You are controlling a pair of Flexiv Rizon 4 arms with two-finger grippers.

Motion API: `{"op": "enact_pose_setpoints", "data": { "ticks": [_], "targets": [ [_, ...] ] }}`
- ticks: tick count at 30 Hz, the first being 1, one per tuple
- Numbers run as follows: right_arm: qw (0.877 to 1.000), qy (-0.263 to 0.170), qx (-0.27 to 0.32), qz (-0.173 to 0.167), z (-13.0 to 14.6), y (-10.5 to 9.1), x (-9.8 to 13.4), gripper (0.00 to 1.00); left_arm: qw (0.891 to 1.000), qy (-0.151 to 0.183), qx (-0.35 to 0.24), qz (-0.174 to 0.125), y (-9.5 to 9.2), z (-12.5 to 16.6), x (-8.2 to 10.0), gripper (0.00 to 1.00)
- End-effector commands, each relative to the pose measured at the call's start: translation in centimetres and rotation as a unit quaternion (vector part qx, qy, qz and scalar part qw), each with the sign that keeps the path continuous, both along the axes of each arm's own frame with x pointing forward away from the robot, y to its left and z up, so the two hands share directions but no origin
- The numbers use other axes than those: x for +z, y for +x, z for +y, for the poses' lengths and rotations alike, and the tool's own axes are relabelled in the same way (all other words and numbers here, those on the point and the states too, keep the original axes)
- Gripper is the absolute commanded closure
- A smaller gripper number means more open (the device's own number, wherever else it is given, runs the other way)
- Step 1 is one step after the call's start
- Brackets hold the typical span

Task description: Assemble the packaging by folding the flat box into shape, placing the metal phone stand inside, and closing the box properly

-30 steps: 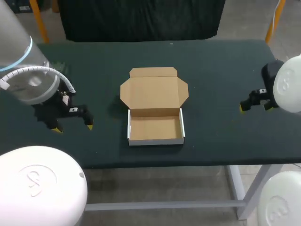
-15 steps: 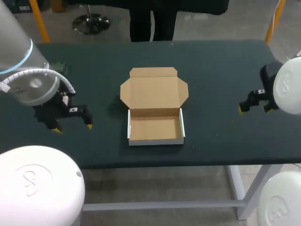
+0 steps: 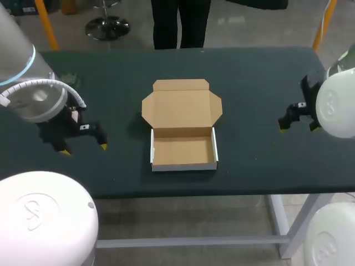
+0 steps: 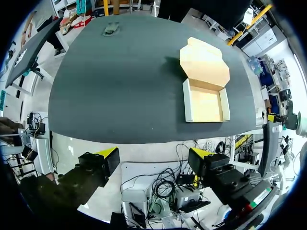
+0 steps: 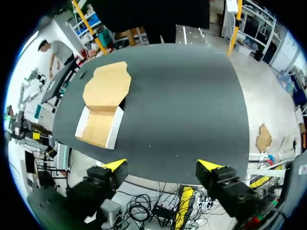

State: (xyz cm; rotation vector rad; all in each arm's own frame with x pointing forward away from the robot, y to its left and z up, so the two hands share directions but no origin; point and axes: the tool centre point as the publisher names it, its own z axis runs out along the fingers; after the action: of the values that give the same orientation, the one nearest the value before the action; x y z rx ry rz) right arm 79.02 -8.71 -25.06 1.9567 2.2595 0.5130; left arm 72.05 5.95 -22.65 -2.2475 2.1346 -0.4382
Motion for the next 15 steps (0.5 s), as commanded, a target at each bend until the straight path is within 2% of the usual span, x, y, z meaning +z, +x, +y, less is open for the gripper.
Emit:
{"op": "enact_pose_setpoints", "data": {
  "ticks": [1, 7, 15],
  "targets": [
    [1.000, 0.000, 0.000, 0.002, 0.0, 0.2, -0.1, 0.00, 1.000, 0.001, 0.000, 0.008, 1.1, -0.1, -0.3, 0.00],
    [1.000, 0.000, 0.000, 0.002, 0.0, 0.2, -0.1, 0.00, 1.000, -0.006, 0.003, 0.010, 2.6, 0.3, -1.0, 0.00],
    [1.000, 0.000, 0.000, 0.002, 0.0, 0.2, -0.1, 0.00, 0.999, -0.002, 0.024, 0.024, 5.7, 1.0, -3.6, 0.00]
  ]
}}
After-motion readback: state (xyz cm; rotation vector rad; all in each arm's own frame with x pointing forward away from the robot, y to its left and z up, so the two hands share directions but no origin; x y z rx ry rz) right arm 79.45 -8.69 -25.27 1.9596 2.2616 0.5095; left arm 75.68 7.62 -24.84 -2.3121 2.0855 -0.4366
